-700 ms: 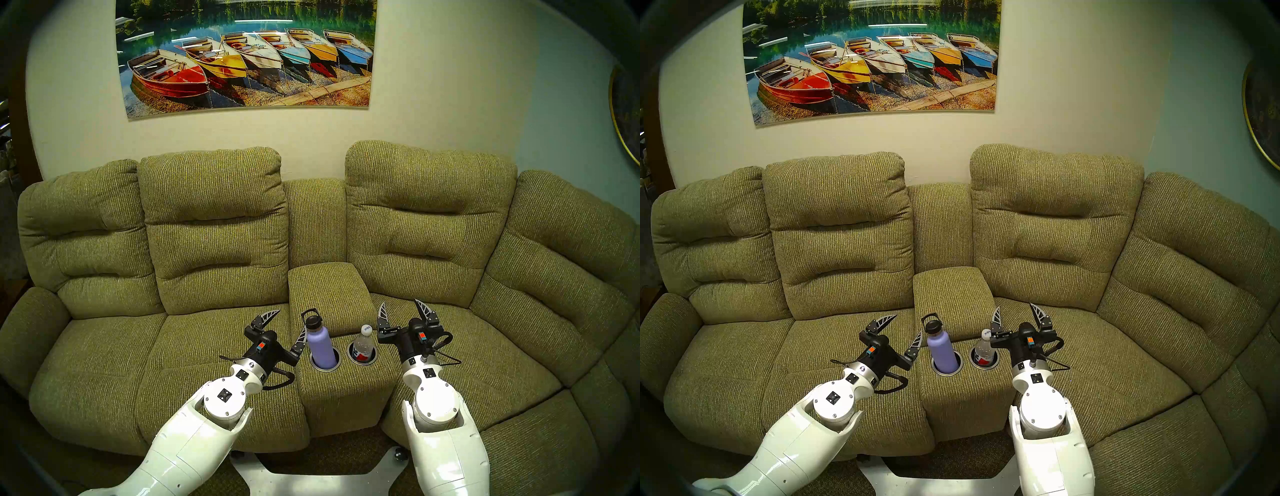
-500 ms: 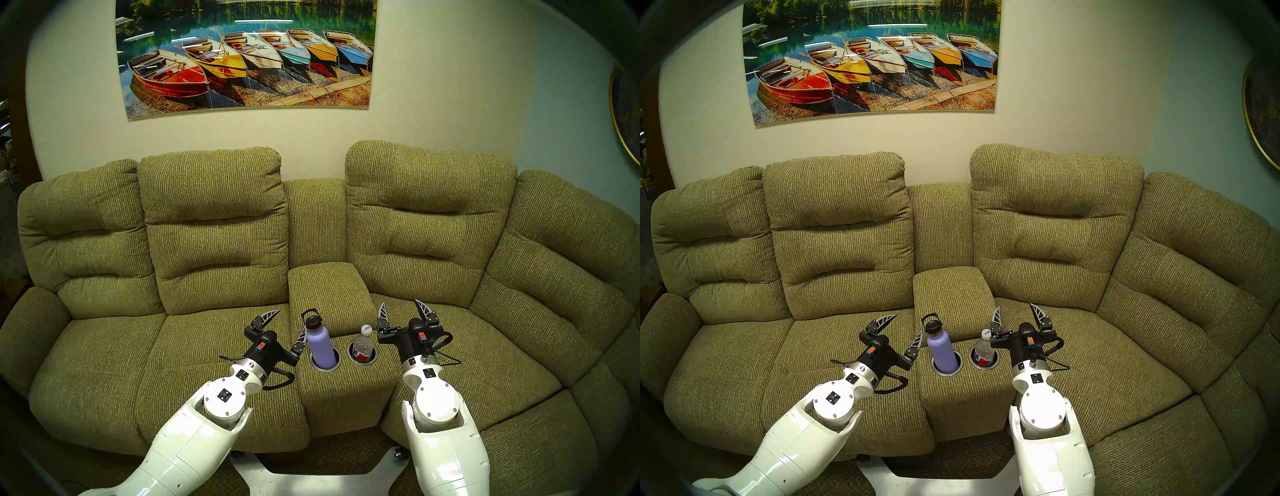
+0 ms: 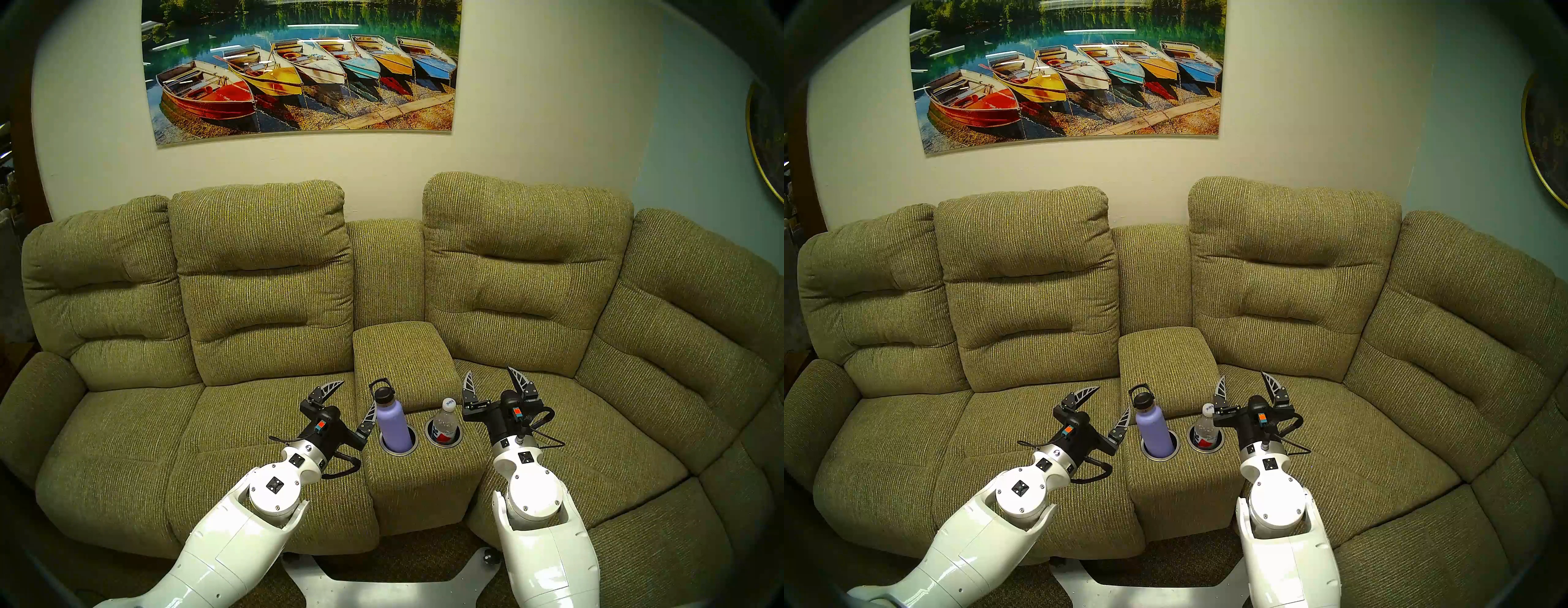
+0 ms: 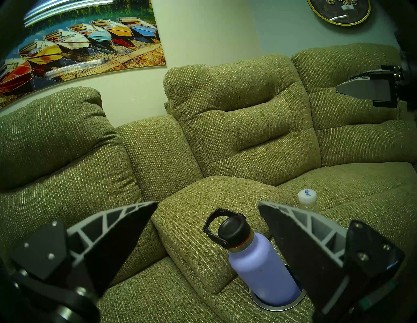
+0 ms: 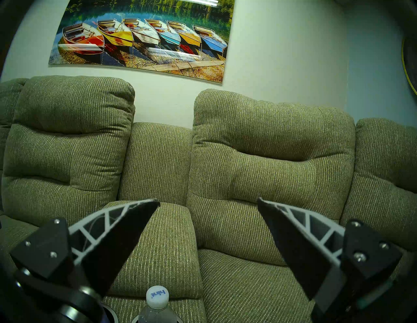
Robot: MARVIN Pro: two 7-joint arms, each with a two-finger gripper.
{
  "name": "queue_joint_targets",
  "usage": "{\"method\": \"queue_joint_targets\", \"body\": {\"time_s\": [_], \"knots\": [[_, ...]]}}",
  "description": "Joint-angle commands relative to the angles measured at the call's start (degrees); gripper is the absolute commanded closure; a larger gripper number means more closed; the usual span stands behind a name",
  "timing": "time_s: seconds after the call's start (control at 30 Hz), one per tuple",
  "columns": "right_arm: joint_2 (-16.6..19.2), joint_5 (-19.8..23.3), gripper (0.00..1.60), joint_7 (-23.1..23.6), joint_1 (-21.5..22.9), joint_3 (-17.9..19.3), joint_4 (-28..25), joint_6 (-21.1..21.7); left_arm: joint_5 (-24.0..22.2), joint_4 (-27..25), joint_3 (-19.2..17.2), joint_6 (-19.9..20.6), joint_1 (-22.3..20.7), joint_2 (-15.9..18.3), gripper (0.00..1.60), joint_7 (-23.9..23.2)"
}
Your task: Take bottles out of cup holder
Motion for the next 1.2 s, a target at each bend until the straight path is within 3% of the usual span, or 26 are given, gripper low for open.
{"method": "queue_joint_targets", "body": {"time_s": [0.0,0.47,1.17], "knots": [[0.1,0.0,0.00,0.0,0.2,0.0,-1.0,-0.1,-1.1,-5.9,-1.4,-1.4,1.7,3.4,0.00,-2.1],[0.1,0.0,0.00,0.1,0.2,0.0,-1.0,-0.1,-3.1,-12.0,-4.5,0.9,5.8,9.1,0.00,-7.1],[0.1,0.0,0.00,0.1,0.2,-0.1,-1.0,-0.1,-3.8,-12.1,-6.2,1.4,7.2,9.8,0.00,-8.2]]}}
